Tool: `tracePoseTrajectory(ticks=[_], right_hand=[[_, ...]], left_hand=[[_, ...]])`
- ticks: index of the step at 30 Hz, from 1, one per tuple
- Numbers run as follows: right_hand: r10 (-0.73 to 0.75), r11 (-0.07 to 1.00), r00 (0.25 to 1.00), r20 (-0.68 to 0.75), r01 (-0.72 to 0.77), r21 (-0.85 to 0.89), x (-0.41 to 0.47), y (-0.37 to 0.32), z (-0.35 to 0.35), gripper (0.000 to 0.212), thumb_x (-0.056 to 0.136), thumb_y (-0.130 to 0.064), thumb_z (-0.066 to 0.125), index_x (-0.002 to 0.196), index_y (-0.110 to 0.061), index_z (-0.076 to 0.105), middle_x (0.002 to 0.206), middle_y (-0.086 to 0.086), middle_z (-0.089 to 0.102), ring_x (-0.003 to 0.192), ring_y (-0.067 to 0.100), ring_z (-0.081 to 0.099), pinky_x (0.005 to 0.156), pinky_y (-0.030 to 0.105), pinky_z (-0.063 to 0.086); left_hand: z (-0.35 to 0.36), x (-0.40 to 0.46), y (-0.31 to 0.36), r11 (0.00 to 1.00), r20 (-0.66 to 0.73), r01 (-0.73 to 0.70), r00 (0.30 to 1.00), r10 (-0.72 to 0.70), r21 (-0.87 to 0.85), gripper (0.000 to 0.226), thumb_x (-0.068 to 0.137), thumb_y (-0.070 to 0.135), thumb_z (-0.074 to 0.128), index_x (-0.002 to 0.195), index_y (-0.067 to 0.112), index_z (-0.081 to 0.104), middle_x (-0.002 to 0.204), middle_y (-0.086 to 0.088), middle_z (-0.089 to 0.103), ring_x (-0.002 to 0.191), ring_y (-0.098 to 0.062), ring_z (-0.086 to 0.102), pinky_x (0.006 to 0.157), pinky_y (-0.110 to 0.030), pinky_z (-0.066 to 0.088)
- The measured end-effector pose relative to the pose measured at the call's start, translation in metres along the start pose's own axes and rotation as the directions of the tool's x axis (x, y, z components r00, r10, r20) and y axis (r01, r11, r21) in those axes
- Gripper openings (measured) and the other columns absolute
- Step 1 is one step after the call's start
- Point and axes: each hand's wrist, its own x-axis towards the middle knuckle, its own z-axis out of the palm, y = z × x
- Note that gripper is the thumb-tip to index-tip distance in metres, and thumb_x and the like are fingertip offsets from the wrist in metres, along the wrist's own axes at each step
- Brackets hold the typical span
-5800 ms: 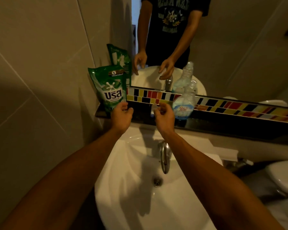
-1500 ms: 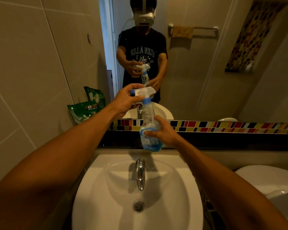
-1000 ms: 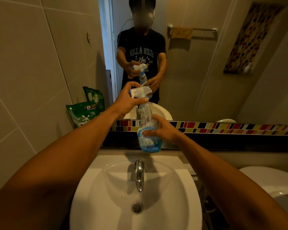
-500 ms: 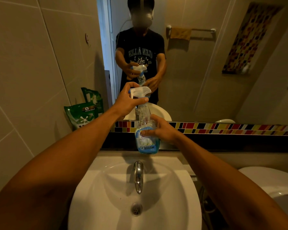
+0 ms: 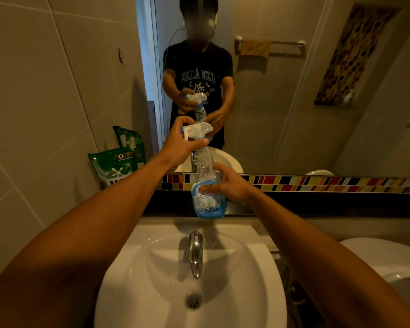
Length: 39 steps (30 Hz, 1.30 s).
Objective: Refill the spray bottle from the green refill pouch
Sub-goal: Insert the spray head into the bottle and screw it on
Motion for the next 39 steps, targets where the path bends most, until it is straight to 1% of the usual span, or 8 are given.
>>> tracePoseTrajectory(ticks=[7,10,15,19,22,27,31,39], right_hand=[[0.006,1.0,1.0,-0.005,-0.006,0.014,0.0027,0.0025,-0.0002,0.062,0.085,-0.014,0.087,0.138,-0.021,0.056,0.125,0.009,0.076,0.11,0.029,0.077,0.096,0.057,0.062],[0.011,1.0,1.0,-0.001,-0.011,0.022,0.0024,0.0031,-0.0001,0.06,0.085,-0.013,0.086,0.137,-0.021,0.057,0.124,0.009,0.076,0.109,0.028,0.078,0.095,0.057,0.063],[-0.006,1.0,1.0,0.009,0.006,0.001,0.001,0.0016,0.0,0.056,0.087,-0.012,0.085,0.135,-0.018,0.057,0.122,0.008,0.077,0.106,0.026,0.079,0.092,0.052,0.065],[-0.002,1.0,1.0,0.009,0.002,0.001,0.0024,0.0017,-0.0005,0.056,0.087,-0.012,0.085,0.135,-0.019,0.056,0.121,0.008,0.077,0.105,0.026,0.079,0.092,0.052,0.065],[0.002,1.0,1.0,0.006,-0.002,-0.002,0.0027,0.0024,0.0003,0.058,0.086,-0.012,0.085,0.136,-0.019,0.056,0.121,0.008,0.077,0.105,0.025,0.079,0.092,0.052,0.065],[-0.004,1.0,1.0,0.016,0.004,-0.004,0.0025,-0.0006,0.0024,0.058,0.087,-0.012,0.085,0.137,-0.017,0.056,0.121,0.009,0.077,0.105,0.026,0.079,0.091,0.049,0.065],[-0.018,1.0,1.0,0.013,0.018,-0.022,0.0018,-0.0025,0.0045,0.056,0.086,-0.012,0.086,0.133,-0.015,0.057,0.12,0.009,0.077,0.103,0.025,0.079,0.084,0.042,0.067],[-0.003,1.0,1.0,-0.009,0.002,-0.02,0.0045,-0.002,0.0019,0.061,0.084,-0.013,0.087,0.136,-0.017,0.056,0.121,0.008,0.077,0.106,0.026,0.078,0.089,0.047,0.066]], left_hand=[[-0.0016,0.0035,-0.0009,0.999,0.009,0.038,0.999,-0.038,0.028,0.059,0.076,0.004,0.078,0.123,0.025,0.049,0.119,-0.006,0.056,0.102,-0.026,0.064,0.065,-0.018,0.056],[-0.0016,0.0033,-0.0026,0.998,0.015,0.045,0.999,-0.045,0.038,0.057,0.077,0.005,0.076,0.12,0.029,0.048,0.122,-0.012,0.056,0.103,-0.031,0.065,0.066,-0.022,0.057],[-0.0002,0.0007,-0.0012,1.0,-0.004,0.012,1.0,-0.012,-0.002,0.051,0.075,0.018,0.084,0.107,0.037,0.049,0.117,-0.005,0.057,0.101,-0.023,0.064,0.067,-0.021,0.057],[-0.0043,0.0012,-0.0025,1.0,-0.006,0.009,1.0,-0.009,0.012,0.052,0.077,0.011,0.082,0.115,0.028,0.05,0.114,0.001,0.057,0.097,-0.017,0.063,0.063,-0.016,0.055],[-0.0055,0.0022,-0.0025,0.999,-0.01,0.036,0.999,-0.036,0.033,0.053,0.077,0.007,0.079,0.117,0.026,0.051,0.116,-0.005,0.057,0.098,-0.023,0.064,0.061,-0.016,0.055],[-0.0043,-0.0007,-0.0029,1.0,-0.013,0.009,1.0,-0.009,0.013,0.055,0.075,0.018,0.084,0.117,0.025,0.048,0.116,-0.008,0.057,0.098,-0.021,0.065,0.067,-0.02,0.056],[-0.0048,-0.002,-0.0026,1.0,-0.021,-0.018,1.0,0.019,0.025,0.057,0.074,0.012,0.085,0.115,0.024,0.047,0.113,-0.002,0.056,0.095,-0.016,0.064,0.067,-0.02,0.057],[-0.0064,0.0002,-0.0014,0.998,0.008,-0.001,1.0,0.0,0.068,0.057,0.078,0.009,0.078,0.121,0.03,0.047,0.118,0.0,0.056,0.1,-0.018,0.064,0.062,-0.014,0.054]])
